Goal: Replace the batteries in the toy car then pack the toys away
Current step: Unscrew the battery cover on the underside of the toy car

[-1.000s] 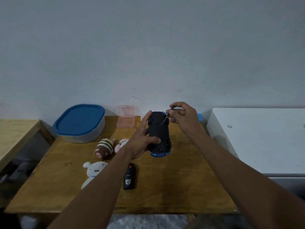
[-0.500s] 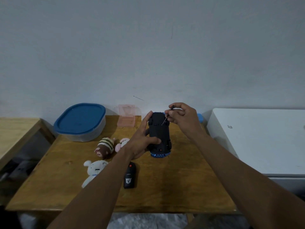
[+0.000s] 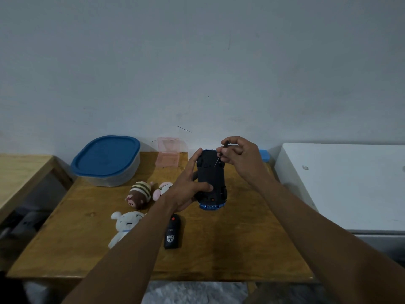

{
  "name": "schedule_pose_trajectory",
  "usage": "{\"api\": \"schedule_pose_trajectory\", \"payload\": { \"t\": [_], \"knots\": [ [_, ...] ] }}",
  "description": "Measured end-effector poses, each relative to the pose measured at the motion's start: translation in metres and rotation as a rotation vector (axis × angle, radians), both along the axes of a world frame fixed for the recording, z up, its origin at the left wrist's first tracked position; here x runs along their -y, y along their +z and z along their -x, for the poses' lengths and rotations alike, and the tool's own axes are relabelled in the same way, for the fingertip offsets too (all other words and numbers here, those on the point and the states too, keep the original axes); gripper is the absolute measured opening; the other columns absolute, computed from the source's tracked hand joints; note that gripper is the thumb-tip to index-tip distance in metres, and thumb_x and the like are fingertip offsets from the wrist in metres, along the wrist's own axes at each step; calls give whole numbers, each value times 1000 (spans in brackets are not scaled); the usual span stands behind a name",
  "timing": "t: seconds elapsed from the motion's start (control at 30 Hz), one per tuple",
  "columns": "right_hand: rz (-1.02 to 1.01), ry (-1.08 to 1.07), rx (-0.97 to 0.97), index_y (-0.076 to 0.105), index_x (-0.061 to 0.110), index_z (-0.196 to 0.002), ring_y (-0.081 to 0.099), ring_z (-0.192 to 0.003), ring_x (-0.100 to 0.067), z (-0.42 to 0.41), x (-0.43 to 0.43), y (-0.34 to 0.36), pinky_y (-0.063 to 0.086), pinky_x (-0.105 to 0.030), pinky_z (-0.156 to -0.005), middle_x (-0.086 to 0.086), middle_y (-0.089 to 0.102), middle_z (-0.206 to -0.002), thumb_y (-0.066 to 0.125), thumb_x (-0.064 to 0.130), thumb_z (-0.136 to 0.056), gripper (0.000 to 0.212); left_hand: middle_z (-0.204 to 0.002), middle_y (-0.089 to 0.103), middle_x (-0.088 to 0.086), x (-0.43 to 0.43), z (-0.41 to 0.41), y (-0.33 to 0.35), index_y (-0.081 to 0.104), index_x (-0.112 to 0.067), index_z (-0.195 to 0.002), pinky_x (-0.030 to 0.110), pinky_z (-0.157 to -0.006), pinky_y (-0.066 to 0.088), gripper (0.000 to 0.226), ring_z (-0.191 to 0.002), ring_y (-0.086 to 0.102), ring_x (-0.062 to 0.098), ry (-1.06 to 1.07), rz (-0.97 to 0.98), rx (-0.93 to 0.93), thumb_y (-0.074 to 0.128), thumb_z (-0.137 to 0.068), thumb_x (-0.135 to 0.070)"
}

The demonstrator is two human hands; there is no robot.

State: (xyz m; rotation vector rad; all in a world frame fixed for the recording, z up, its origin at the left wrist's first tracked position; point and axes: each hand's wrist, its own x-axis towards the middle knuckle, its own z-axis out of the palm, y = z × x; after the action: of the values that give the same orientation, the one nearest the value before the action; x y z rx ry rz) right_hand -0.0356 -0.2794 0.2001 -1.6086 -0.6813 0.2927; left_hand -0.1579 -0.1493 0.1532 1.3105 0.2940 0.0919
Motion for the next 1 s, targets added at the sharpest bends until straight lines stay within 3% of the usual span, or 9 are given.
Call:
{"api": "schedule_pose_trajectory", "payload": {
  "t": [0.3,0.5,0.67,0.83,1.0],
  "knots": [
    [70,3,178,64,10,-98,71,-79,-19,0,-1,-5,60,-40,-76,-9,73,-83,66,10,-88,10,-135,49,16,2,0,-3,29,-55,-140,46,-86,56,105,-115,56,38,-2,25,-22,59,-76,22],
    [93,-32,261,64,15,-95,69,-80,-14,2,-2,-13,60,-34,-74,-3,71,-84,70,15,-85,12,-135,49,16,3,2,-5,28,-53,-141,44,-84,56,104,-116,56,37,0,46,-37,59,-76,22],
    [91,15,236,60,21,-108,71,-83,-9,3,-1,-14,59,-27,-74,0,74,-87,62,7,-90,22,-136,48,16,5,3,-7,28,-51,-143,43,-84,56,104,-116,56,38,-10,48,-48,59,-76,21],
    [97,27,229,67,18,-109,71,-87,-9,1,0,-16,59,-30,-80,-3,74,-92,56,5,-93,23,-133,51,17,5,3,-7,27,-51,-144,42,-81,56,103,-114,57,38,-8,57,-57,58,-77,22],
    [73,-3,206,72,17,-104,71,-84,-12,0,-2,-14,60,-29,-75,-2,74,-91,66,11,-89,17,-134,50,18,4,2,-8,28,-50,-143,44,-84,55,103,-116,56,38,-12,65,-50,58,-77,22]
  ]
}}
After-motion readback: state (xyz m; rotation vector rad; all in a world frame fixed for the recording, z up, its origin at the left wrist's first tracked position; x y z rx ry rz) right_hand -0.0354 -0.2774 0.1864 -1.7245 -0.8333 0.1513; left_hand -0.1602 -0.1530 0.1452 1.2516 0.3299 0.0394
